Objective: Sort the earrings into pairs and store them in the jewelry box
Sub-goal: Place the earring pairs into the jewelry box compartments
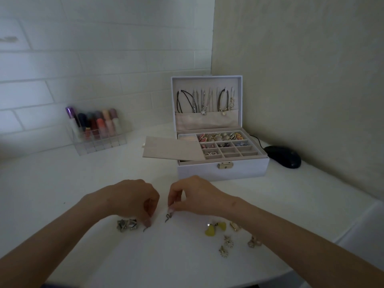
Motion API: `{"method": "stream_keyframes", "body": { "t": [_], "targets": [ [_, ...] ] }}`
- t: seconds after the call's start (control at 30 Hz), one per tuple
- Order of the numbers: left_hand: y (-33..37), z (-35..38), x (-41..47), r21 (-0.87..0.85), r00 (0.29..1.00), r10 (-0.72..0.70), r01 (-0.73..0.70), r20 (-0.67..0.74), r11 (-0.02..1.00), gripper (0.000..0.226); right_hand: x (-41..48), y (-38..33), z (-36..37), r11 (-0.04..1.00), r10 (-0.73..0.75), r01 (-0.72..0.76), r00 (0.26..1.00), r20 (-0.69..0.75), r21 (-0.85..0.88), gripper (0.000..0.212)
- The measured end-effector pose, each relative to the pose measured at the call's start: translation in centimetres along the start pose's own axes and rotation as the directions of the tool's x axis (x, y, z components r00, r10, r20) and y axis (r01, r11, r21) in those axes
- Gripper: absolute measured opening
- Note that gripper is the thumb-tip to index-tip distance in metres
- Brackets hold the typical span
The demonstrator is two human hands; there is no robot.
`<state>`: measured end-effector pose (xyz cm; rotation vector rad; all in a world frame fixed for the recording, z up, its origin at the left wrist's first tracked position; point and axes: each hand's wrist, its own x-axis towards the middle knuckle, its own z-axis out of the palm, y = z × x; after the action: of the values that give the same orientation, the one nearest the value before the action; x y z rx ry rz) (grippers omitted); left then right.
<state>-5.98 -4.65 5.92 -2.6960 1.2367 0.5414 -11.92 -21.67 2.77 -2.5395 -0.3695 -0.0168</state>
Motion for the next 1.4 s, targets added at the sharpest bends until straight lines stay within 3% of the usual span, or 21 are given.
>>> {"method": "stream_keyframes", "body": {
  "t": [0.17,0.37,0.6,0.8,1.03,1.23,1.4],
  "targets": [
    [0.6,-0.8,0.7,-0.07,0.982,0.063,-0.077,-0.178,0.995,0.013,-0.3,0.7,-1.1,1.0,0.026,-0.026,1.0,-0.018,-0.004,0.011],
    [2.2,-2.7,2.4,-0.195,0.899,0.111,-0.21,-0.423,0.958,0.01,-0.8,2.2,-4.5,0.997,0.078,-0.073,0.985,-0.153,0.037,0.009],
    [3.4,-4.5,5.7,-0.235,0.801,0.092,-0.281,-0.592,0.931,0.016,-1.1,4.4,-8.0,0.96,0.233,-0.17,0.925,-0.298,0.224,0.009],
    [5.0,-6.4,9.0,-0.304,0.746,0.053,-0.333,-0.664,0.892,0.01,-1.1,6.8,-10.7,0.924,0.351,-0.236,0.839,-0.416,0.301,0.02],
    [6.3,-8.0,13.2,-0.362,0.757,0.034,-0.351,-0.653,0.864,0.014,-0.3,9.4,-12.3,0.888,0.455,-0.335,0.744,-0.49,0.315,0.008],
    [7.1,-8.6,16.2,-0.38,0.818,0.05,-0.32,-0.574,0.868,0.011,0.3,10.9,-12.2,0.888,0.457,-0.346,0.734,-0.503,0.302,0.013],
    [7.3,-8.3,17.4,-0.304,0.819,0.084,-0.303,-0.568,0.903,0.016,0.5,11.8,-12.3,0.895,0.442,-0.334,0.753,-0.488,0.294,0.017]
  ]
}}
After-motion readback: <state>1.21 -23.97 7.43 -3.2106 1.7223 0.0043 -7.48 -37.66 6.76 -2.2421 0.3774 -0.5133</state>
